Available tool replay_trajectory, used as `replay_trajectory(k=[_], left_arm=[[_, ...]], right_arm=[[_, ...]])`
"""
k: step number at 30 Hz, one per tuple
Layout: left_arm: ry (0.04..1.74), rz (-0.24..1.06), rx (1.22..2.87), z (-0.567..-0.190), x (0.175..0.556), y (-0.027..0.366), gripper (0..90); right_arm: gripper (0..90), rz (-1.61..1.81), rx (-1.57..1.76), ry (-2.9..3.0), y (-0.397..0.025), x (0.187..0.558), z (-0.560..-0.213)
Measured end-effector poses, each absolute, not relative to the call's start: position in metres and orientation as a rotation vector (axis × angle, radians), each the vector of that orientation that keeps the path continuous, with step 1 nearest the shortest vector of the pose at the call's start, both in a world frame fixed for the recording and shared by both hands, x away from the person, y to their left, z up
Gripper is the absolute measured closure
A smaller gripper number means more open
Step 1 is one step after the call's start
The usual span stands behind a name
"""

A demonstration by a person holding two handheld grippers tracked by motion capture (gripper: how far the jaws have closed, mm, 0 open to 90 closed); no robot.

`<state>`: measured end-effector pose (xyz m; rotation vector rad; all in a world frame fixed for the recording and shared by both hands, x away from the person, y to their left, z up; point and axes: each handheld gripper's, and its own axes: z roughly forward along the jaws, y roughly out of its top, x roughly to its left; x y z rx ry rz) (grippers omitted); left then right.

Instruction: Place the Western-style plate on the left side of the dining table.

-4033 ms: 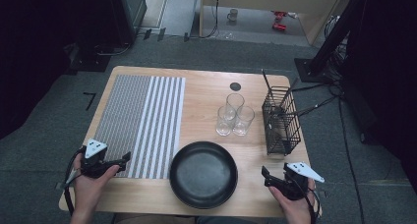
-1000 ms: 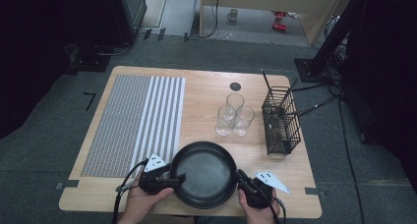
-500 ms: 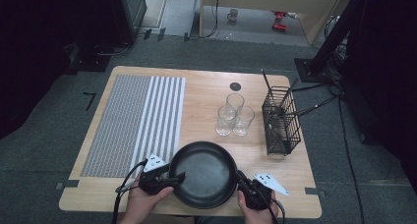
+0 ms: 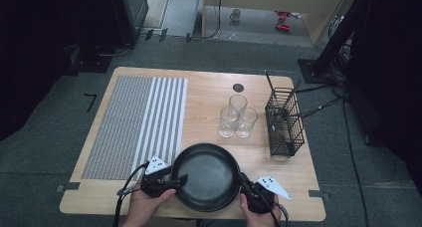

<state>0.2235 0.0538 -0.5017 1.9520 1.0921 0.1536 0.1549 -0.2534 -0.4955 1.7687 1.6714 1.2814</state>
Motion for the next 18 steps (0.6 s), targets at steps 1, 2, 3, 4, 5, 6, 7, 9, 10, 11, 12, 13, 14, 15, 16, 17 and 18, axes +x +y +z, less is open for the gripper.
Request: replay_trajectory(k=[1,2,3,4,5,6,7,9,10,11,12,13,14,15,16,17,18], left_arm=[[1.092,0.154,1.951,-0.5018,0.2235,0.0538,38.9],[1.093,0.154,1.950,-0.5018,0.2235,0.0537,38.9],[1.093,0.154,1.950,-0.5019,0.2236,0.0538,38.9],[1.093,0.152,1.949,-0.5020,0.2237,0.0539,39.0],[1.093,0.152,1.949,-0.5020,0.2237,0.0539,39.0],[1.093,0.150,1.947,-0.5021,0.2240,0.0541,39.1],[1.094,0.148,1.946,-0.5023,0.2241,0.0542,39.1],[1.094,0.147,1.944,-0.5024,0.2243,0.0543,39.0],[1.094,0.147,1.944,-0.5024,0.2243,0.0543,39.0],[1.093,0.147,1.943,-0.5025,0.2244,0.0543,38.9],[1.093,0.146,1.943,-0.5026,0.2245,0.0544,38.9],[1.091,0.145,1.943,-0.5027,0.2246,0.0545,38.9],[1.090,0.145,1.944,-0.5027,0.2247,0.0546,38.9],[1.090,0.144,1.944,-0.5027,0.2248,0.0546,38.8],[1.089,0.145,1.944,-0.5028,0.2247,0.0545,38.7],[1.087,0.145,1.945,-0.5028,0.2247,0.0544,38.3],[1.085,0.146,1.947,-0.5030,0.2248,0.0543,38.1]], right_arm=[[86.4,1.280,1.764,1.672,-0.2533,0.1549,-0.4956],[86.5,1.278,1.762,1.671,-0.2530,0.1548,-0.4957],[86.5,1.275,1.761,1.670,-0.2526,0.1546,-0.4957],[86.5,1.273,1.760,1.669,-0.2523,0.1544,-0.4957],[86.5,1.271,1.761,1.667,-0.2520,0.1541,-0.4956],[86.6,1.271,1.759,1.667,-0.2518,0.1538,-0.4956],[86.7,1.272,1.758,1.666,-0.2517,0.1535,-0.4956],[87.1,1.269,1.755,1.665,-0.2515,0.1531,-0.4952],[87.1,1.270,1.753,1.665,-0.2515,0.1530,-0.4951],[87.3,1.270,1.753,1.665,-0.2516,0.1527,-0.4950],[87.3,1.270,1.752,1.665,-0.2515,0.1526,-0.4949],[87.4,1.269,1.751,1.666,-0.2515,0.1525,-0.4948],[87.4,1.270,1.750,1.666,-0.2515,0.1524,-0.4948],[87.5,1.270,1.755,1.665,-0.2514,0.1521,-0.4946],[87.5,1.270,1.752,1.665,-0.2514,0.1519,-0.4945],[87.5,1.272,1.749,1.665,-0.2514,0.1515,-0.4943],[90.0,1.310,1.739,1.670,-0.2523,0.1510,-0.4940]])
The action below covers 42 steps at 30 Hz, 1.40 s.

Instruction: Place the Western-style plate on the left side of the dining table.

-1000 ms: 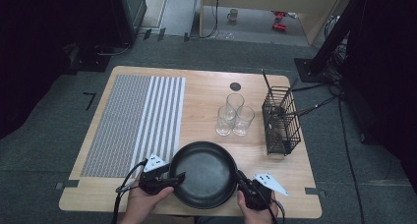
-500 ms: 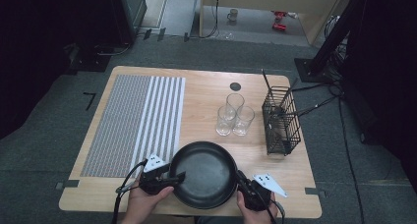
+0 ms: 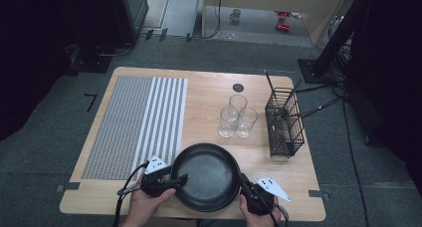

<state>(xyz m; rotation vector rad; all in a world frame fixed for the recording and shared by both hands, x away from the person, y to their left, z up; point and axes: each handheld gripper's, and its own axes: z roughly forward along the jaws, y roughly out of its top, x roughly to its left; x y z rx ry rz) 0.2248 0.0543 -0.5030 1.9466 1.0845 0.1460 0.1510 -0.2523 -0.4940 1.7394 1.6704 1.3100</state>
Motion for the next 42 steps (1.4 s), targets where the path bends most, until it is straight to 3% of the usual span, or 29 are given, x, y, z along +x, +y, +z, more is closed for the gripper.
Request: replay_trajectory(k=[2,4,7,16,42], left_arm=[[1.082,0.144,1.948,-0.503,0.225,0.054,37.9],[1.077,0.131,1.953,-0.503,0.226,0.055,37.3],[1.076,0.118,1.954,-0.504,0.226,0.055,34.9],[1.066,0.119,1.959,-0.502,0.226,0.058,38.6],[1.110,0.151,1.948,-0.502,0.220,0.052,38.7]], right_arm=[[89.7,1.567,1.753,1.770,-0.248,0.154,-0.494],[90.0,1.289,1.679,1.730,-0.232,0.154,-0.492],[86.8,1.423,1.731,1.656,-0.240,0.159,-0.488],[80.6,1.323,1.734,1.636,-0.253,0.156,-0.488],[84.2,1.331,1.802,1.600,-0.252,0.152,-0.502]])
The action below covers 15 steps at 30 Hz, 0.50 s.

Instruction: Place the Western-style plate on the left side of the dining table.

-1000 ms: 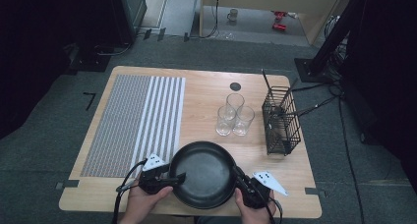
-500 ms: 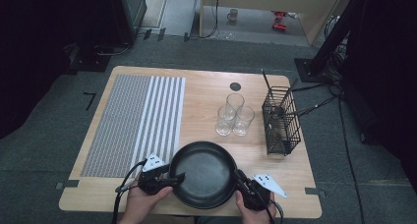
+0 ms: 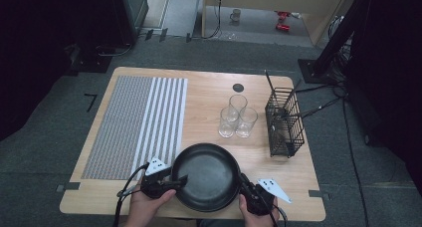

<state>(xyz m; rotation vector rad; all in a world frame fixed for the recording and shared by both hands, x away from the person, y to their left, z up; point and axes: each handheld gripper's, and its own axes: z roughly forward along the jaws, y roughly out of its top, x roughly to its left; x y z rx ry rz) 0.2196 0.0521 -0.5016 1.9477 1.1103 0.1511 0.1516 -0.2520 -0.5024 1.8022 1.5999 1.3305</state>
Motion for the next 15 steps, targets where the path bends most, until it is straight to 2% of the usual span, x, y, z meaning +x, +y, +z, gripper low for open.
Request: replay_trajectory(k=[15], left_arm=[[1.108,0.169,1.906,-0.5059,0.2172,0.0439,38.6]], right_arm=[[84.6,1.327,1.830,1.552,-0.2549,0.1474,-0.5042]])
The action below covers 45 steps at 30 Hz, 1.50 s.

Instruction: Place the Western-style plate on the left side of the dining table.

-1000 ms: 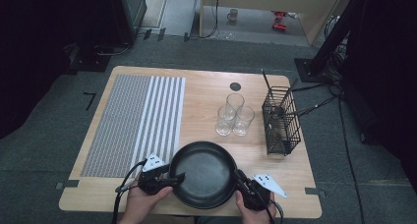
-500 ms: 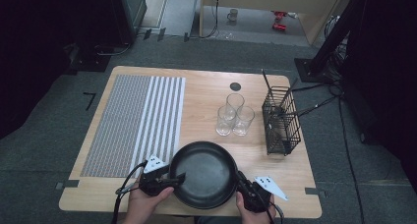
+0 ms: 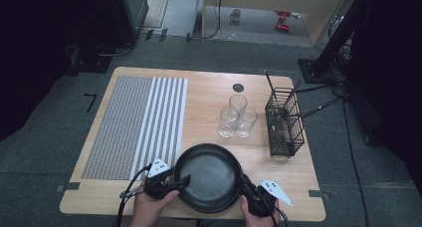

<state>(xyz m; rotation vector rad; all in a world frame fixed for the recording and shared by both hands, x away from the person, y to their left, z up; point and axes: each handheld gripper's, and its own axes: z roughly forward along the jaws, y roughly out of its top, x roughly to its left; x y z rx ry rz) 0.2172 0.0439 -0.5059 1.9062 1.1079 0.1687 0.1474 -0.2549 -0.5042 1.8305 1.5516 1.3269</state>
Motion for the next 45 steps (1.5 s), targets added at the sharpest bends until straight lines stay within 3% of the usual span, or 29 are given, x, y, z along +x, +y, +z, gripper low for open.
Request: replay_trajectory(k=[30,39,45], left_arm=[[1.116,0.104,1.832,-0.515,0.222,0.030,38.1],[1.076,0.074,1.889,-0.511,0.219,0.037,32.2],[1.067,0.065,1.877,-0.507,0.218,0.044,37.1]], right_arm=[[85.1,1.291,1.869,1.441,-0.258,0.138,-0.506],[83.4,1.306,1.885,1.440,-0.259,0.140,-0.503],[83.8,1.300,1.849,1.469,-0.260,0.135,-0.503]])
